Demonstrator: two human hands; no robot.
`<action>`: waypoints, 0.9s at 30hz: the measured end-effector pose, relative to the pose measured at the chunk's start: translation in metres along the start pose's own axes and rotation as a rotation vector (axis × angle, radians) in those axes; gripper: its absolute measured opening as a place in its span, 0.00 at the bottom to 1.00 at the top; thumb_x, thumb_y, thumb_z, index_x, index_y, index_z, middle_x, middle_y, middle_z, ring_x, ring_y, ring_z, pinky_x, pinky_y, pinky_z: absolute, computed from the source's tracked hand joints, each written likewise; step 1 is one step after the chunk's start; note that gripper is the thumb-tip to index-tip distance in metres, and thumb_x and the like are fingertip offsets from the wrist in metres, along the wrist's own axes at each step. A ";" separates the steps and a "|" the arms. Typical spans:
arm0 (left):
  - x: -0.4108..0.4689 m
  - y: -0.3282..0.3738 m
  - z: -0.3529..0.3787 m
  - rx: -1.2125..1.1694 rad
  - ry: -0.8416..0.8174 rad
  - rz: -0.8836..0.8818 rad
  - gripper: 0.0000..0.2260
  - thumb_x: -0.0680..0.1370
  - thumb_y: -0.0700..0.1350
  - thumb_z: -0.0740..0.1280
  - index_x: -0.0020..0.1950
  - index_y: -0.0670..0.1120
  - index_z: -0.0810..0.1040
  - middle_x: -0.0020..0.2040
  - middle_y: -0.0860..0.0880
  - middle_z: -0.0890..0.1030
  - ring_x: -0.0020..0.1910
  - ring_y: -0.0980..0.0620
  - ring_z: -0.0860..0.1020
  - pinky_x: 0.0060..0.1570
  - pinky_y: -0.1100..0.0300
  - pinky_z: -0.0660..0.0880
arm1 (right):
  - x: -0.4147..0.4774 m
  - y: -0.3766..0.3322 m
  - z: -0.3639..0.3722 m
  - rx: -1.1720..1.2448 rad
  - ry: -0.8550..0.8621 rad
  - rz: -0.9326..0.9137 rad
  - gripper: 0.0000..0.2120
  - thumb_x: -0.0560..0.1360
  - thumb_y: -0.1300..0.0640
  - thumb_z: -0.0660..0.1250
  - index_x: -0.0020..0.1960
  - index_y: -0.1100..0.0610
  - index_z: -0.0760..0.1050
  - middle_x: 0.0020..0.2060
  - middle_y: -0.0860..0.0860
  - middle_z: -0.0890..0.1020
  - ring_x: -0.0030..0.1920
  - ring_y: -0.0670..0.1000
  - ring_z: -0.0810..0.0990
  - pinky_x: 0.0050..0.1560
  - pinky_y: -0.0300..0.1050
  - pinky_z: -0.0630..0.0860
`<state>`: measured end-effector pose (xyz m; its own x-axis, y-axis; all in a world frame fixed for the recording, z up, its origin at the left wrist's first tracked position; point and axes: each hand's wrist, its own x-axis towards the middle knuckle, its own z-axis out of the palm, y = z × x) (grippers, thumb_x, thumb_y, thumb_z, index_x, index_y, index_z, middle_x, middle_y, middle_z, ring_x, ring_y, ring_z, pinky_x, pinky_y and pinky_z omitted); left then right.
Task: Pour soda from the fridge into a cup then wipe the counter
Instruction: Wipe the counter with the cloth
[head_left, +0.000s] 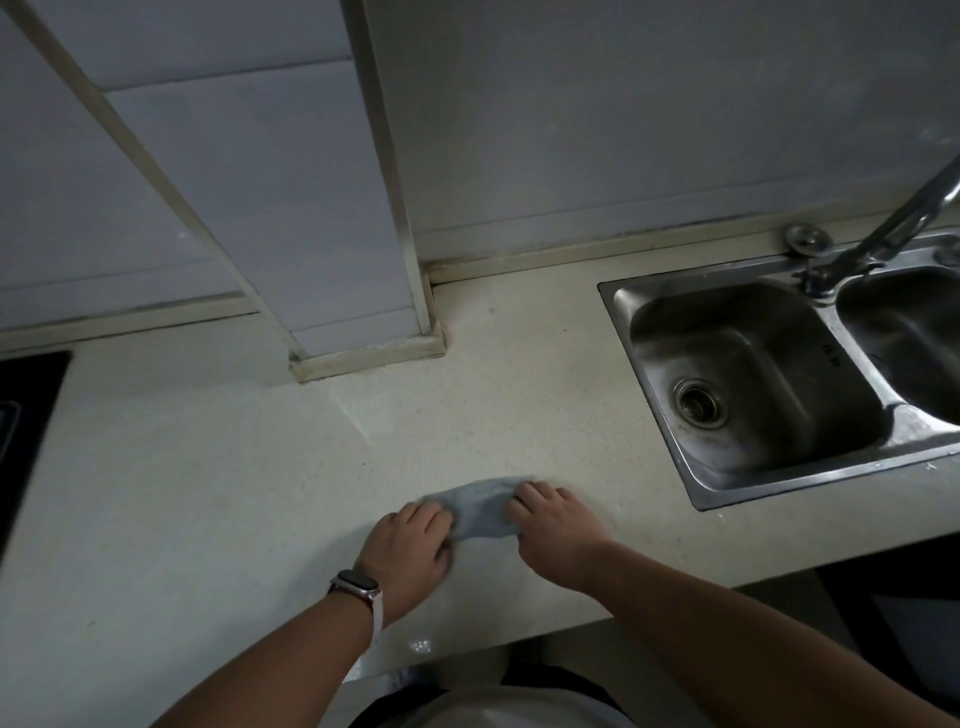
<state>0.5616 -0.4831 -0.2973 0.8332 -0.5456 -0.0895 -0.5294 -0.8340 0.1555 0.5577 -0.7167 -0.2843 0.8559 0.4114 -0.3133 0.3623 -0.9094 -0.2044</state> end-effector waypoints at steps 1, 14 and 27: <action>0.002 0.000 -0.001 -0.031 -0.013 -0.057 0.19 0.64 0.50 0.77 0.52 0.49 0.79 0.47 0.51 0.82 0.42 0.51 0.81 0.36 0.59 0.79 | 0.001 0.001 0.000 0.006 0.018 0.012 0.22 0.79 0.56 0.57 0.73 0.56 0.63 0.71 0.54 0.67 0.71 0.55 0.64 0.73 0.51 0.61; 0.005 -0.026 -0.023 -0.016 -0.001 -0.057 0.15 0.67 0.46 0.56 0.41 0.49 0.84 0.38 0.52 0.83 0.37 0.52 0.81 0.30 0.62 0.77 | 0.031 0.004 -0.014 -0.119 0.080 -0.143 0.14 0.77 0.60 0.61 0.62 0.58 0.75 0.59 0.56 0.79 0.58 0.56 0.78 0.59 0.52 0.76; -0.077 -0.171 -0.077 -0.324 0.291 -0.394 0.17 0.72 0.52 0.59 0.53 0.50 0.82 0.42 0.50 0.78 0.41 0.49 0.78 0.33 0.56 0.74 | 0.121 -0.151 -0.059 0.100 0.363 -0.037 0.12 0.68 0.57 0.73 0.51 0.55 0.79 0.48 0.52 0.80 0.45 0.54 0.80 0.36 0.45 0.78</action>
<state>0.6002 -0.2924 -0.2409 0.9910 -0.1164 0.0656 -0.1335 -0.8767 0.4622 0.6282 -0.5336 -0.2370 0.9246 0.3787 0.0414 0.3726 -0.8766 -0.3045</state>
